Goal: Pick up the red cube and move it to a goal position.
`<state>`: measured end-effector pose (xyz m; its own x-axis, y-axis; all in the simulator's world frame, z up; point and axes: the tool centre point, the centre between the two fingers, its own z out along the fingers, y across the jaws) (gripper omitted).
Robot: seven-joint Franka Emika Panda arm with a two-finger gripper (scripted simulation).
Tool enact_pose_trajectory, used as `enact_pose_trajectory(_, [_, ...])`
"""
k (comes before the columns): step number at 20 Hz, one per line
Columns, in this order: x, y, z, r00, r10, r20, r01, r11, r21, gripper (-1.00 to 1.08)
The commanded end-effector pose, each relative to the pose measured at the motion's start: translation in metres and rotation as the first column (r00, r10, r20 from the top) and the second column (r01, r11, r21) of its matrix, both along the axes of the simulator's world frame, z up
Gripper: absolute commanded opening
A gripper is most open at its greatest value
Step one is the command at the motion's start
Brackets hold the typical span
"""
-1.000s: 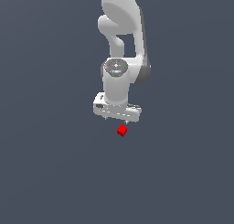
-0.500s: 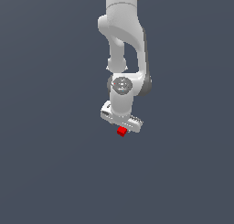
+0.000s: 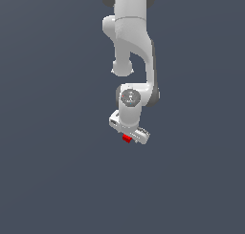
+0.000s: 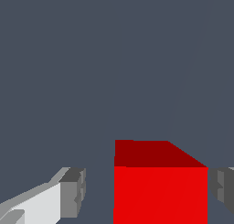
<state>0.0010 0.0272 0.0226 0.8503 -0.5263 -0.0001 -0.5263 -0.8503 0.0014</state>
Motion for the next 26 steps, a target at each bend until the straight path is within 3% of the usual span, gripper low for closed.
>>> enact_pose_trajectory(1, [0.001,0.001,-0.003,1.000,-0.011,0.001,0.011,1.000,0.001,1.00])
enact_pose_trajectory(3, [0.001,0.001,-0.003,1.000,-0.012,0.001,0.012,1.000,0.001,1.00])
enact_pose_trajectory(4, [0.001,0.001,-0.003,1.000,-0.012,0.001,0.012,1.000,0.001,-1.00])
enact_pose_trajectory(17, [0.000,-0.002,-0.001,1.000,-0.011,0.001,0.011,1.000,0.001,-1.00])
enact_pose_trajectory(26, [-0.017,-0.046,0.024,1.000,-0.011,0.001,0.011,1.000,0.001,-1.00])
